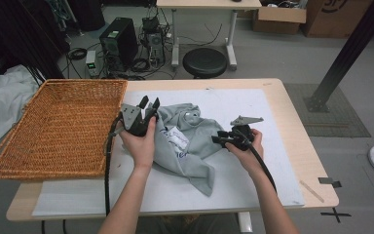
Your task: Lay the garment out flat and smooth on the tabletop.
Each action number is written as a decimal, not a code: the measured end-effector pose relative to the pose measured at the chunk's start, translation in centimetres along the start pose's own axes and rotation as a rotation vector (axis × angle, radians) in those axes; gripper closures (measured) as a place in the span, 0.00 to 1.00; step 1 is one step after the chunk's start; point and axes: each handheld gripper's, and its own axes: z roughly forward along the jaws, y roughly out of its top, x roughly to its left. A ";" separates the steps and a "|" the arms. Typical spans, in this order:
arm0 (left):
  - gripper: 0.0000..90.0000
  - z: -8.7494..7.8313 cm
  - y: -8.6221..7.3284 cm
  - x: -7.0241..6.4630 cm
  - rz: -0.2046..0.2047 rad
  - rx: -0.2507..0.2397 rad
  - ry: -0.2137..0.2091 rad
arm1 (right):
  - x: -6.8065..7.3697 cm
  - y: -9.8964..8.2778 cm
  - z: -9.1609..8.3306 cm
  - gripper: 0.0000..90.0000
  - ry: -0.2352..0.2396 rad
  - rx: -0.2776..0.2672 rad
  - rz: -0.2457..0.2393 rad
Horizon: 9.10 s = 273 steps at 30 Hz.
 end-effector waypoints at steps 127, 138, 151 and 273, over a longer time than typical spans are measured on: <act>0.40 0.0 -3.3 -1.8 0.019 0.187 -0.145 | -3.3 -1.0 -3.7 0.70 -0.269 -0.068 0.006; 0.40 -0.4 -2.9 -2.1 0.012 0.173 -0.155 | -3.0 -0.6 -0.4 0.96 -0.242 -0.028 0.026; 0.40 -0.7 -2.9 -2.0 0.002 0.163 -0.151 | -3.9 -2.0 -7.0 0.98 -0.487 -0.132 0.173; 0.43 -6.3 -5.4 -2.5 0.092 0.357 0.019 | 12.3 -10.9 -7.8 0.60 -0.212 -0.266 0.042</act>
